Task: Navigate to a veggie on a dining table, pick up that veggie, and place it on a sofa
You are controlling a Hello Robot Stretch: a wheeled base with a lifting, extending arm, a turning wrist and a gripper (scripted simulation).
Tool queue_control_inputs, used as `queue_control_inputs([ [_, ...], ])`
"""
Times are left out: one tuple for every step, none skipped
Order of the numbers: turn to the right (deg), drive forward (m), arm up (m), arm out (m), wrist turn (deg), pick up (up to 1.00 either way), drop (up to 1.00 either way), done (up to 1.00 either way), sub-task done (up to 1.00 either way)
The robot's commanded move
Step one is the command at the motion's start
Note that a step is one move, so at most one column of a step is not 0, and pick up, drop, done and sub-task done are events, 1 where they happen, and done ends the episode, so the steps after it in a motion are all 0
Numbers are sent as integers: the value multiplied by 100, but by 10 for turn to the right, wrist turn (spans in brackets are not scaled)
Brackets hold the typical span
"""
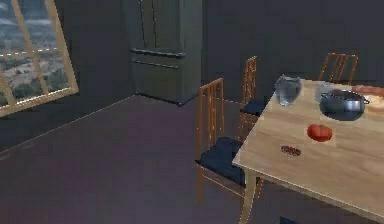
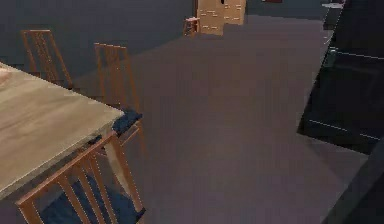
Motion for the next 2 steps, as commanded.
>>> queue_control_inputs([
  [0,35,0,0,0,0,0,0,0],
  [330,0,0,0,0,0,0,0,0],
])
